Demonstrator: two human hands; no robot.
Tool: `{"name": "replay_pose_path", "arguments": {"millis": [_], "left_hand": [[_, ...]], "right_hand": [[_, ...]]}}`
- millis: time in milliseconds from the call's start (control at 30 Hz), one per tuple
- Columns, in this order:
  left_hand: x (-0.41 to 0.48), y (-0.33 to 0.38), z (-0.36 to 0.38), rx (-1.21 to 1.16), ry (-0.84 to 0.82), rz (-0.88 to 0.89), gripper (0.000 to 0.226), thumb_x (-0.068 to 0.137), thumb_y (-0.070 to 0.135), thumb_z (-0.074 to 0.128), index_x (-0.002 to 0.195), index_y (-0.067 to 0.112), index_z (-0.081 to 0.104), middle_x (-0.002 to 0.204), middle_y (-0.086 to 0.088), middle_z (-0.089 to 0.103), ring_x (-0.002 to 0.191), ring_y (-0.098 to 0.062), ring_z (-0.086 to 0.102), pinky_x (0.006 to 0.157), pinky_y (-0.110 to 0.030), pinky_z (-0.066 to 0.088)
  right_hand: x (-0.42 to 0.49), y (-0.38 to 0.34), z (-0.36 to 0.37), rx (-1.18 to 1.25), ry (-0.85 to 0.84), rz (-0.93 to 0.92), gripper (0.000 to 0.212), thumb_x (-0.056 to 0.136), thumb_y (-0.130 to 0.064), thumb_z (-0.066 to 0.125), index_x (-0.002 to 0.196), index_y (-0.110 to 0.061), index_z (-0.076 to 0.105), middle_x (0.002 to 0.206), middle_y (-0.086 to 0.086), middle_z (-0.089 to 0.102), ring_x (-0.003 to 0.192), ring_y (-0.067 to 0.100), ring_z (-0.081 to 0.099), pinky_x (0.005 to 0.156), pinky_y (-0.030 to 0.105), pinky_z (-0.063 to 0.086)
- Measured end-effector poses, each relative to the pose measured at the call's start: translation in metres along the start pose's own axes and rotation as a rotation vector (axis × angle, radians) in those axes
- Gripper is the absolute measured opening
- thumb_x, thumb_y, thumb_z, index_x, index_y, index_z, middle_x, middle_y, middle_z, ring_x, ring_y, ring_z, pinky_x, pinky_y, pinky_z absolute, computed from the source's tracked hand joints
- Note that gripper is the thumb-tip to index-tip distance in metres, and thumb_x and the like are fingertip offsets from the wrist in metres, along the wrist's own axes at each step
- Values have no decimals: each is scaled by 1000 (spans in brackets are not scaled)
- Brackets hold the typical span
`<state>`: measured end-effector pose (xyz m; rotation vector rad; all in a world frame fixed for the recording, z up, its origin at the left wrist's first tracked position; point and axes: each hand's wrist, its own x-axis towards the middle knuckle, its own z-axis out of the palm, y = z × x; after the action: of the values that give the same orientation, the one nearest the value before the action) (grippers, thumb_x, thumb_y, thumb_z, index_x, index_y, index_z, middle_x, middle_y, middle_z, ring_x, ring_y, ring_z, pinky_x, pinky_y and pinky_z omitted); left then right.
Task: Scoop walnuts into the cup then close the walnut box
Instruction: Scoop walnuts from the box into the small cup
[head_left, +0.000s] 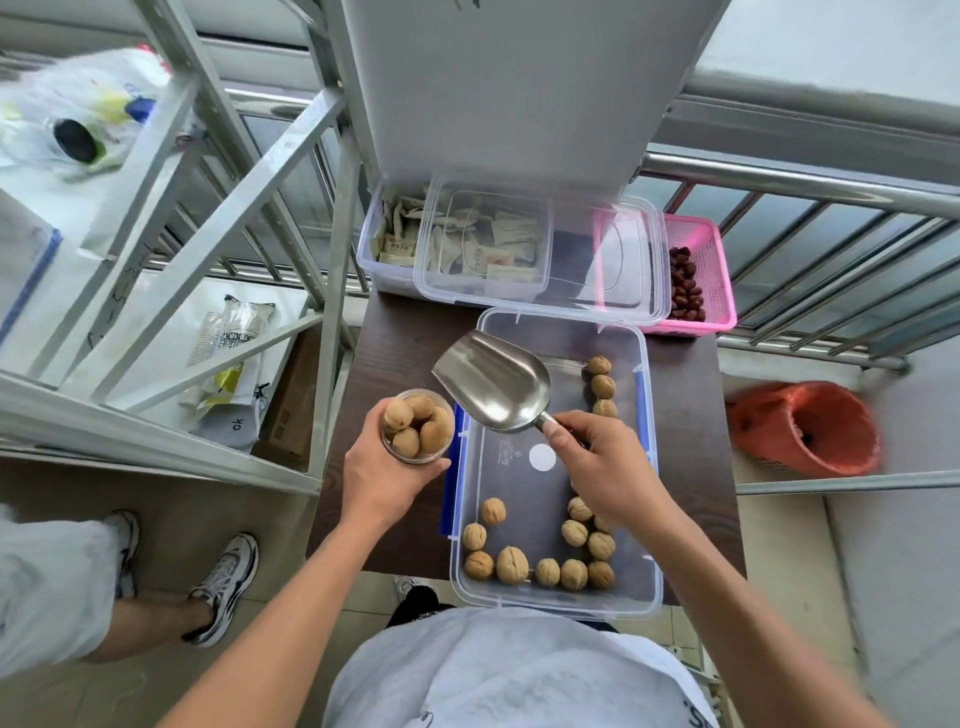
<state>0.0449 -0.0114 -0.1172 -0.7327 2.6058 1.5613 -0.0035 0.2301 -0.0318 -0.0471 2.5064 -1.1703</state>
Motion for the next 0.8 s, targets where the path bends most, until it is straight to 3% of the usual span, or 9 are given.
{"name": "replay_pose_path", "arguments": {"millis": [100,267,400,467,700,800], "left_hand": [[-2,0,0,3,5,10,85,57,22,98,120,45,46,103,28,54,105,-7,54,89,-22,40],[-2,-4,1,12,14,8,87,56,23,99,126,39,49,109,19,57,107,-7,55,91,-22,40],[-3,-6,1,5,15,12,87,57,23,99,128,36,50,112,17,59,108,-7,55,91,-20,40],[-3,-7,1,-1,17,7,87,57,22,99,127,37,50,112,17,58,107,-6,54,90,-19,39],[-2,-13,2,0,21,-4,91,56,24,99,133,32,50,117,13,59,110,-8,55,94,-23,42],[-2,-15,3,-15,26,-18,91,55,25,100,129,36,49,115,13,60,109,-10,56,94,-23,42]], "right_hand": [[-2,8,-7,-63,-3,128,31,101,-31,51,83,-10,66,57,-5,52,57,15,47,59,34,40],[-6,33,-26,-307,-100,387,37,97,-25,47,69,-1,56,70,14,63,63,27,54,58,34,42],[-7,41,-27,-463,-198,508,23,93,-11,45,92,2,63,100,21,66,89,35,64,71,35,50],[-3,45,-21,-441,-184,545,19,94,-13,44,90,-1,59,107,23,66,96,38,64,78,38,51],[22,63,0,-245,23,578,27,101,-23,38,93,-3,55,92,15,58,93,36,63,75,38,49],[28,65,10,-8,73,625,29,101,-22,39,83,-5,54,77,12,53,66,28,52,62,35,41]]}}
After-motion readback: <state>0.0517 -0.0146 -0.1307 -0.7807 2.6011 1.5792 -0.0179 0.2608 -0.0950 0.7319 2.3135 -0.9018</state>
